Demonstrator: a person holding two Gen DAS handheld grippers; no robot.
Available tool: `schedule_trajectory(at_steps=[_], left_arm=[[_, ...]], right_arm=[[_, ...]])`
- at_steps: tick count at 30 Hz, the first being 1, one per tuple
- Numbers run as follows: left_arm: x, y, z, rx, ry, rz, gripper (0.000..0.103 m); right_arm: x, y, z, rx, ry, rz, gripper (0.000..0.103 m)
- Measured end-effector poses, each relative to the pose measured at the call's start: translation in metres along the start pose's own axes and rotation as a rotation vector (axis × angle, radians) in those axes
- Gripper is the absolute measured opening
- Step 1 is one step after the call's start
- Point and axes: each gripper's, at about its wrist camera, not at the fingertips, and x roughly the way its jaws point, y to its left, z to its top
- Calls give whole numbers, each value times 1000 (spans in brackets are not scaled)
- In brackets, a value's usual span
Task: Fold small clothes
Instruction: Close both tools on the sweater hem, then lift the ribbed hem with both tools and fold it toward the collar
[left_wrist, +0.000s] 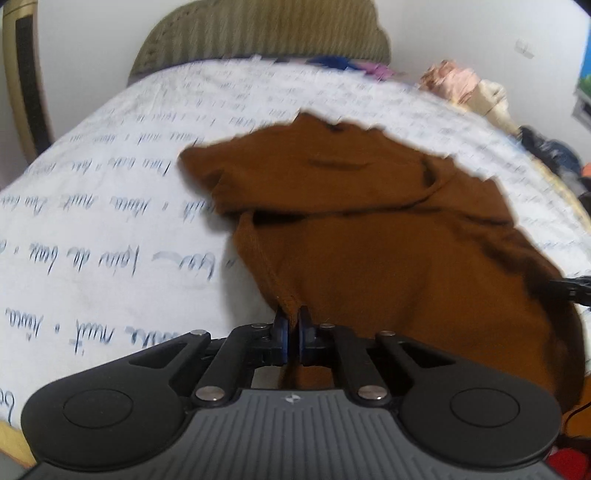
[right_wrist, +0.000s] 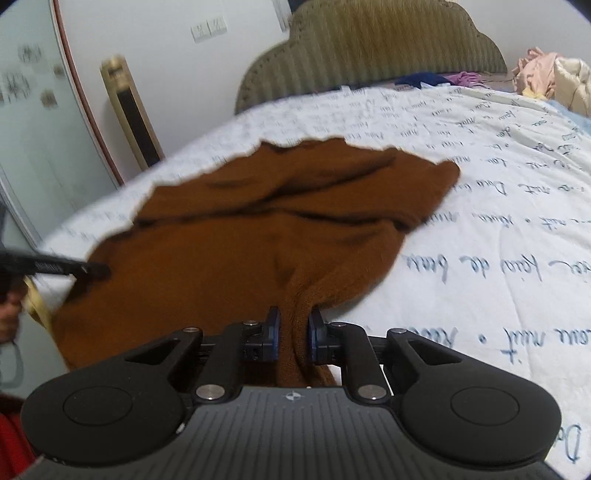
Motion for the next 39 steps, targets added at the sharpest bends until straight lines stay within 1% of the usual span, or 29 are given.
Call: schedule_trajectory(at_steps=[3, 5, 6, 7, 9, 11, 13, 14, 15, 16, 18, 19, 20, 22, 23, 24, 25, 26, 27, 29, 30, 32, 33, 34, 35, 36, 37, 38, 39], left_arm=[[-16, -3, 17, -10, -63, -39, 5], [-20, -3, 28, -23, -95, -51, 5], [-20, -3, 35, -27, -105, -45, 5], [-18, -4, 42, -28, -113, -31, 5], [-9, -5, 54, -26, -133, 13, 5], [2, -8, 64, -10, -165, 104, 5], [18, -8, 71, -2, -165, 175, 5], [23, -7, 73, -4, -150, 191, 5], [28, -5, 73, -13, -125, 184, 5], [28, -2, 71, -26, -109, 157, 5], [23, 3, 64, -37, -96, 90, 9], [20, 5, 59, -33, -89, 77, 10], [15, 9, 51, -28, -86, 73, 14], [7, 16, 37, -24, -76, 67, 33], [3, 21, 31, -28, -71, 55, 59], [-3, 27, 22, -35, -72, 36, 80], [-8, 31, 15, -41, -78, 19, 83], [-14, 34, 6, -41, -78, 1, 83], [-18, 36, -2, -32, -56, -26, 84], [-20, 40, -17, -23, 3, -101, 83], [-21, 40, -25, -15, 39, -146, 83], [-20, 35, -38, 5, 98, -199, 83], [-15, 32, -44, 15, 127, -214, 82], [-13, 26, -50, 30, 128, -206, 82], [-15, 17, -55, 52, 106, -180, 82], [-16, 9, -57, 79, 102, -164, 75], [-17, 0, -57, 107, 100, -154, 64], [-18, -6, -57, 123, 104, -154, 34], [-17, -11, -56, 127, 124, -175, 13]], right_arm=[[-8, -8, 15, 67, -52, 80, 19], [-11, -13, 25, 105, -87, 111, 19], [-10, -16, 30, 119, -102, 115, 19], [-8, -18, 35, 127, -116, 104, 19], [-2, -23, 46, 129, -138, 51, 14], [8, -29, 54, 122, -147, -28, 13], [21, -32, 60, 90, -143, -101, 13], [27, -34, 61, 87, -133, -124, 15], [32, -38, 62, 114, -118, -125, 18], [36, -41, 60, 151, -105, -104, 21], [34, -48, 52, 204, -81, -27, 48], [31, -49, 47, 214, -77, -1, 75], [26, -50, 41, 210, -76, 13, 87], [16, -50, 30, 185, -52, 23, 86], [12, -52, 25, 186, -31, 28, 86], [6, -53, 19, 194, -11, 31, 87], [2, -55, 13, 203, 11, 32, 87], [-4, -58, 7, 203, 31, 39, 87], [-9, -59, 2, 196, 46, 43, 87], [-21, -59, -11, 178, 76, 51, 87], [-27, -58, -18, 166, 94, 72, 86], [-33, -53, -29, 149, 134, 101, 84], [-35, -50, -35, 142, 153, 110, 83], [-36, -47, -40, 135, 166, 117, 83], [-37, -42, -44, 123, 173, 121, 82], [-37, -36, -47, 103, 177, 126, 81], [-36, -28, -49, 83, 182, 128, 74], [-35, -20, -49, 59, 189, 134, 60], [-33, -12, -50, 35, 198, 141, 51]])
